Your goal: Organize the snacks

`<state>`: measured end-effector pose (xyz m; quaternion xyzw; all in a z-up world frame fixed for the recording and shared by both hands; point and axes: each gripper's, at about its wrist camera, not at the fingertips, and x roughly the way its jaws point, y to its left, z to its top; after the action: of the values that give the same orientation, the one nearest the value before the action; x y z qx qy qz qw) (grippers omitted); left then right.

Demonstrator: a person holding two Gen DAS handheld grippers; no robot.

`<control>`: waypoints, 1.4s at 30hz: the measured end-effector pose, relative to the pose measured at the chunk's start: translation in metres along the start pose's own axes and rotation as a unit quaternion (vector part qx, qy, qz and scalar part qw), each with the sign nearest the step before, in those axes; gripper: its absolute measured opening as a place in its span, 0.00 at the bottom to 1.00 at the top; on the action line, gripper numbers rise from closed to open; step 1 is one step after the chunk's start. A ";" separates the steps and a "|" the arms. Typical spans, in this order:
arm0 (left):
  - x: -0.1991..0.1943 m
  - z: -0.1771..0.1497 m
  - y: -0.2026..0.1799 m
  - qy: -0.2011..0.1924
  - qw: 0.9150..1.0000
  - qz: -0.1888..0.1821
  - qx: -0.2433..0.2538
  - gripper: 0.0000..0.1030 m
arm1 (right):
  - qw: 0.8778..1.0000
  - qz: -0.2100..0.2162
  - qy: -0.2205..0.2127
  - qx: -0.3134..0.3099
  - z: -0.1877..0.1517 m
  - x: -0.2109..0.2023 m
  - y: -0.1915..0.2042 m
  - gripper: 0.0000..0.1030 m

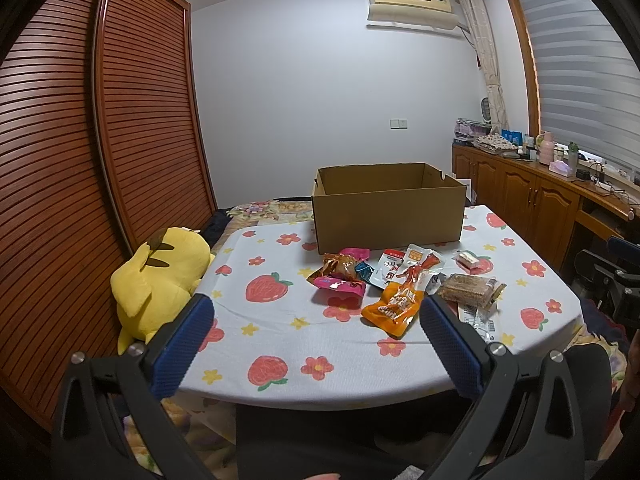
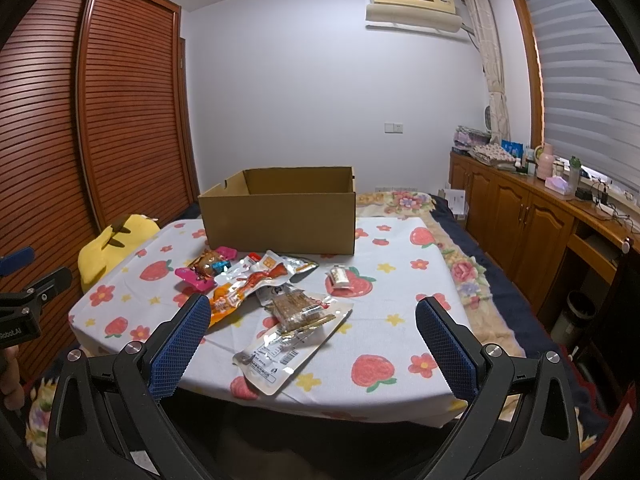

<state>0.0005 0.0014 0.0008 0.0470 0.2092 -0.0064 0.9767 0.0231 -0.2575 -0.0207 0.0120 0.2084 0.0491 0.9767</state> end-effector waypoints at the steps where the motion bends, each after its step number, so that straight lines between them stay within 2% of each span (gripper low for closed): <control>1: 0.000 0.000 0.000 0.000 1.000 -0.001 0.000 1.00 | 1.000 0.000 0.000 0.000 0.000 0.000 0.000 1.00; 13: -0.001 0.000 -0.005 0.004 1.000 -0.001 0.002 1.00 | 1.000 0.000 0.003 0.001 -0.001 0.002 -0.001 1.00; 22: 0.025 -0.004 -0.009 0.023 1.000 -0.008 0.010 1.00 | 1.000 0.003 0.018 -0.010 -0.008 0.020 -0.003 1.00; 28: 0.059 -0.004 -0.011 0.041 0.999 -0.013 0.007 1.00 | 0.999 0.019 0.046 -0.017 -0.011 0.055 -0.006 1.00; 34: 0.098 -0.003 -0.017 0.066 0.997 -0.035 0.008 1.00 | 0.997 0.035 0.073 -0.017 -0.017 0.086 -0.008 1.00; 42: 0.143 -0.005 -0.026 0.092 0.994 -0.060 0.016 1.00 | 0.987 0.073 0.146 -0.011 -0.040 0.138 -0.007 0.90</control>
<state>0.1282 -0.0226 -0.0647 0.0505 0.3007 -0.0644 0.9502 0.1323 -0.2502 -0.1136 0.0095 0.3466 0.1242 0.9297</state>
